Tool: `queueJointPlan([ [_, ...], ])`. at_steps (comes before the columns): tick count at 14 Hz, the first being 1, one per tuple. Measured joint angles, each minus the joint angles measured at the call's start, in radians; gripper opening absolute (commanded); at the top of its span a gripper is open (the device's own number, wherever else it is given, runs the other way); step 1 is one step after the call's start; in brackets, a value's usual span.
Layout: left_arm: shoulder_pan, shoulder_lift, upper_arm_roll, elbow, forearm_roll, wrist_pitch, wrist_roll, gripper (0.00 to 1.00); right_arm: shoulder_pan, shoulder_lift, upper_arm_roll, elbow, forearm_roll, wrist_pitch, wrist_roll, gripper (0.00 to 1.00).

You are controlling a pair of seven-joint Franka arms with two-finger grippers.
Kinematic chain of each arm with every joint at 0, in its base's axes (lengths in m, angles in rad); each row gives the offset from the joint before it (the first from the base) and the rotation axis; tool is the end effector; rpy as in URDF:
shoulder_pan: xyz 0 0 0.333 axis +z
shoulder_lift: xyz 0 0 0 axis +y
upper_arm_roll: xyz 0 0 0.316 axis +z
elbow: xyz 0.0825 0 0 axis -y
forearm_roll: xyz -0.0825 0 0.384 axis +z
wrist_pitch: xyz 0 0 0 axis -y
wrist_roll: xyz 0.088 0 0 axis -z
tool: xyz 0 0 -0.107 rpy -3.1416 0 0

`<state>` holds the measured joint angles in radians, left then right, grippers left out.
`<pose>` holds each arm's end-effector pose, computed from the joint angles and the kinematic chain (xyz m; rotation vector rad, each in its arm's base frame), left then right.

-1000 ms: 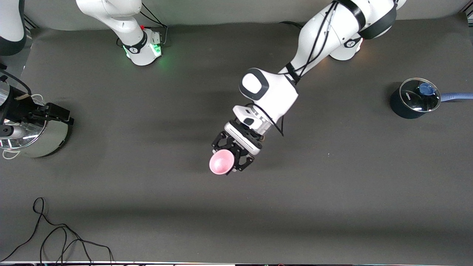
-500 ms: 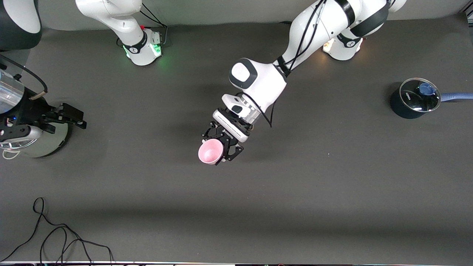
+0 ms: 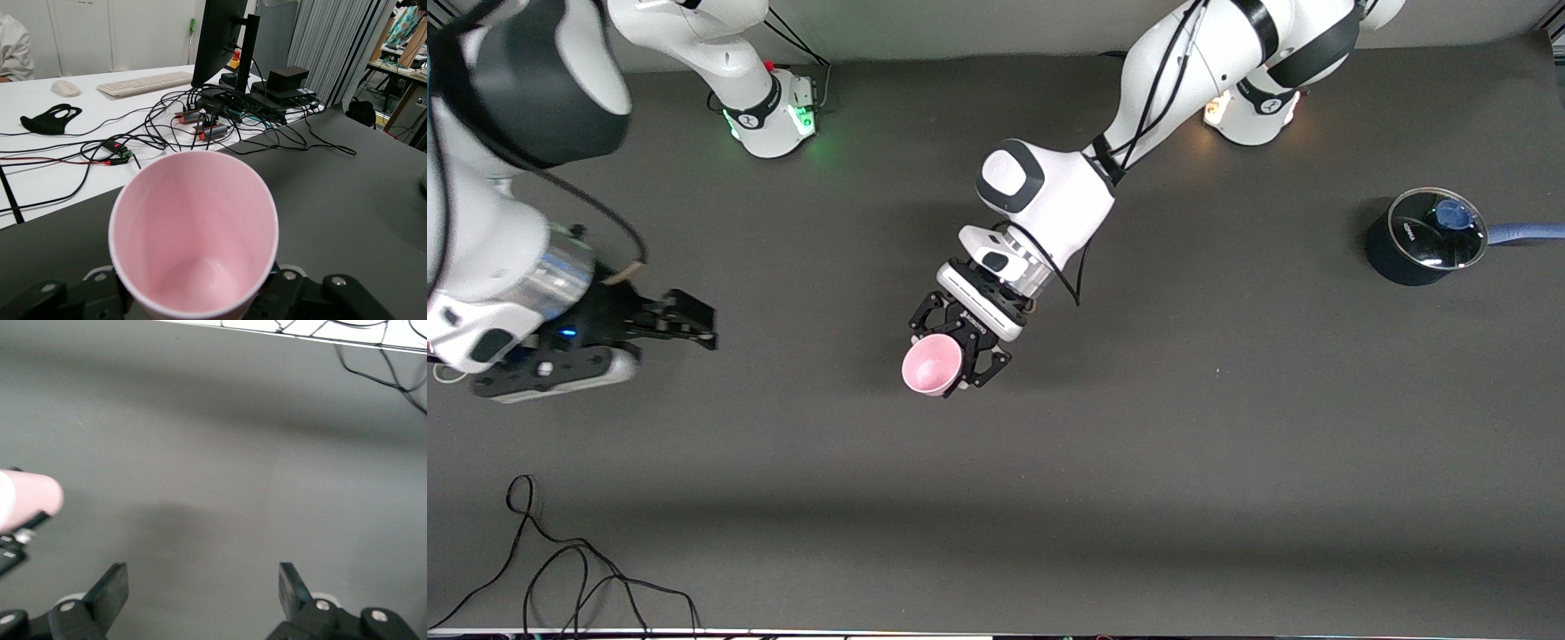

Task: Transfer pink cup from left to right arm
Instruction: 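Reach the open right gripper toward the cup held by the left gripper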

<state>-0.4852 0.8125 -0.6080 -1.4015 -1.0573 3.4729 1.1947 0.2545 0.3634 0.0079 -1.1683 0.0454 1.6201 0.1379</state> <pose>0.5348 -0.5152 0.3526 2.1959 -0.7099 1.2681 0.6433 0.1765 0.5978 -3.0686 -0.1899 -0.1186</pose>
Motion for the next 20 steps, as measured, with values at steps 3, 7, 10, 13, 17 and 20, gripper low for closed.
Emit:
queueJointPlan([
  [3,-0.078,0.001,0.071,0.012,-0.001,0.000,-0.005,0.00,0.062,0.029,0.000,0.053,0.000,0.001,0.101,1.00],
  [7,-0.131,0.001,0.108,0.021,-0.004,0.002,-0.037,0.00,0.120,0.047,0.000,0.063,-0.002,0.040,0.230,1.00],
  [10,-0.145,0.001,0.126,0.024,-0.004,0.001,-0.046,0.00,0.148,0.059,-0.001,0.063,-0.004,0.047,0.249,1.00],
  [13,-0.149,0.001,0.130,0.024,-0.004,0.001,-0.049,0.00,0.157,0.066,-0.001,0.062,-0.004,0.046,0.255,1.00],
  [17,-0.155,0.001,0.133,0.024,-0.005,0.006,-0.072,0.00,0.158,0.078,0.006,0.035,-0.002,0.044,0.267,1.00],
  [20,-0.164,0.002,0.140,0.024,-0.005,0.014,-0.075,0.00,0.161,0.093,0.028,0.024,-0.002,0.044,0.304,1.00],
])
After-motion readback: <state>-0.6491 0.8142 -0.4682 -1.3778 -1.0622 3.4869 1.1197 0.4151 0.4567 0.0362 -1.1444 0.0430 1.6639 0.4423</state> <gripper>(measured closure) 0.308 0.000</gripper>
